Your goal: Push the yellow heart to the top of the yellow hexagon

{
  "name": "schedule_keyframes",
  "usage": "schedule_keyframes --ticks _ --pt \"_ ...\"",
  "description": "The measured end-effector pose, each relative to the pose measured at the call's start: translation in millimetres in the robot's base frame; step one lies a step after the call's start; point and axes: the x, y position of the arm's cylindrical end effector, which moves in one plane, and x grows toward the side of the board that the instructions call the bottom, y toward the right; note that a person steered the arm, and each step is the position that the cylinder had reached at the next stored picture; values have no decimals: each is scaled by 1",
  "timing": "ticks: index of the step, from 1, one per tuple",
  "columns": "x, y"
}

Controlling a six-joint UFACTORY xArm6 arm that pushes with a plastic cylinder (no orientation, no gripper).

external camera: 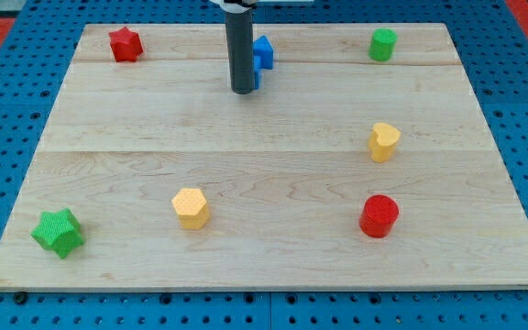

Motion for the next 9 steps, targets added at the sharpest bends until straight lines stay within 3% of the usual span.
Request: schedule_keyframes --ticks 2,5,9 --pt "4 10" --pt "26 184" --pt "118 199"
